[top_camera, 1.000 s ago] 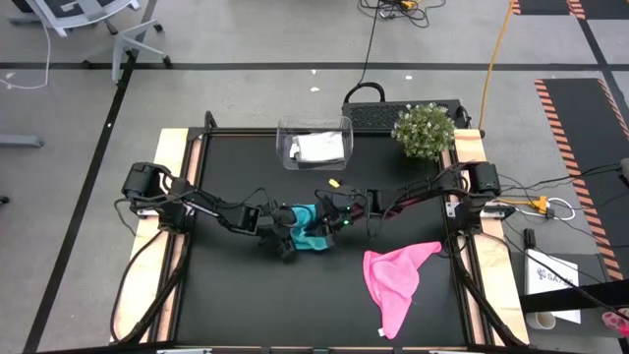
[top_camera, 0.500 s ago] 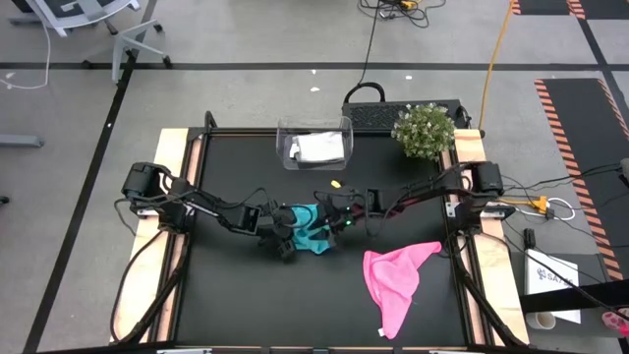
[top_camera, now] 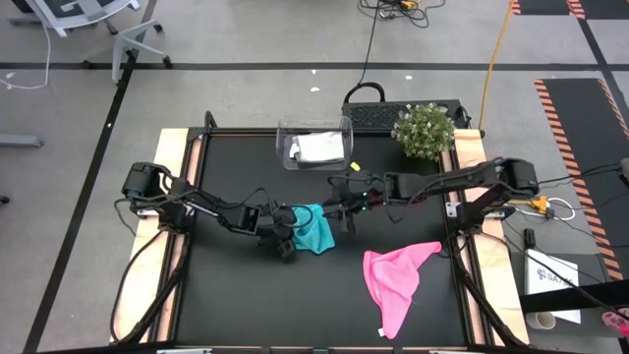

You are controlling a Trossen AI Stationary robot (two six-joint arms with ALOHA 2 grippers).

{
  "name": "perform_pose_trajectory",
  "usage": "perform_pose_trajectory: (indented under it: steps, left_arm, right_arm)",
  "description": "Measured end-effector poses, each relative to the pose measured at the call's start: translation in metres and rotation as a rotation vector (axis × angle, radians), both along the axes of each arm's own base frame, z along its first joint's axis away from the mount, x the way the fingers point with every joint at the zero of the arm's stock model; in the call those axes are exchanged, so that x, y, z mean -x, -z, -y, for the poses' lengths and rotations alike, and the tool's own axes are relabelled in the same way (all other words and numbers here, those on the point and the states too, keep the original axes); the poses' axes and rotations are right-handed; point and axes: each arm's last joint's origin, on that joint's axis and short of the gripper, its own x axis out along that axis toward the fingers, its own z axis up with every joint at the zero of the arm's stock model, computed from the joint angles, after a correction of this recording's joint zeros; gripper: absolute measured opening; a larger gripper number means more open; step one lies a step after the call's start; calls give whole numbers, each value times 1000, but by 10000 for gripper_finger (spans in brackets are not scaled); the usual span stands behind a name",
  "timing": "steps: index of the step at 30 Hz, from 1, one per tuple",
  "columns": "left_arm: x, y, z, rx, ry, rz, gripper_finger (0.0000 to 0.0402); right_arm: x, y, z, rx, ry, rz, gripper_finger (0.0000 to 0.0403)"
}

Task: Fold microfiber towels
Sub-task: Fold the light blue microfiber cloth

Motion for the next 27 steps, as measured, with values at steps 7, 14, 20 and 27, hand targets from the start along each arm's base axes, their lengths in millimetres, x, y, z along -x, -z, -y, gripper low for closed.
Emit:
perform_pose_trajectory:
  steps: [7, 14, 20, 27]
  left_arm:
    - [0, 0, 0, -3, 2, 1, 108]
    - [0, 0, 0, -8, -7, 5, 108]
    - [0, 0, 0, -10, -5, 5, 108]
    - [0, 0, 0, -11, 2, 4, 108]
  right_arm:
    - [-8, 20, -20, -65, -73, -65, 144]
    - [-21, 45, -42, -144, -71, -92, 144]
    - [-29, 57, -48, -113, 6, -66, 144]
    - [-30, 56, -45, -103, 101, -36, 144]
